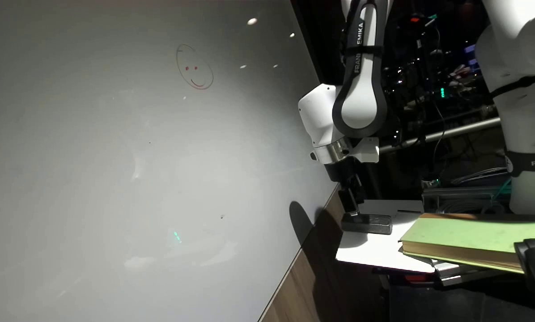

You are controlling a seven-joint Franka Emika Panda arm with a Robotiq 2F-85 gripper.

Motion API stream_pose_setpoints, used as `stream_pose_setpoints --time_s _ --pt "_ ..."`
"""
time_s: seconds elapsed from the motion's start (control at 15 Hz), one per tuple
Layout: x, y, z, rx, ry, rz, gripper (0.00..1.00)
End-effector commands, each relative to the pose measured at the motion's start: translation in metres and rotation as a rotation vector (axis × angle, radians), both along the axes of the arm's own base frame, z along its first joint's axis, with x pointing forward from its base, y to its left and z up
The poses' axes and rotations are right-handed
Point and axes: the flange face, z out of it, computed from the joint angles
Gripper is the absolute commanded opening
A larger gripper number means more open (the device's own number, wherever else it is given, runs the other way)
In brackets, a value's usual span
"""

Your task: Use the duster to erase the smiley face on the whiteboard

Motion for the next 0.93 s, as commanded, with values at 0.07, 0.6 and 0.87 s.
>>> stream_pose_setpoints --time_s 0.07,0.6,0.87 --pt "0.0015 0.0029 -0.0116 -0.001 -0.020 0.001 1.00" --pt "0.0016 0.0030 -0.0169 -0.003 -0.025 0.000 0.49" --pt "0.0021 0.0009 -0.0144 -0.004 -0.026 0.001 0.28"
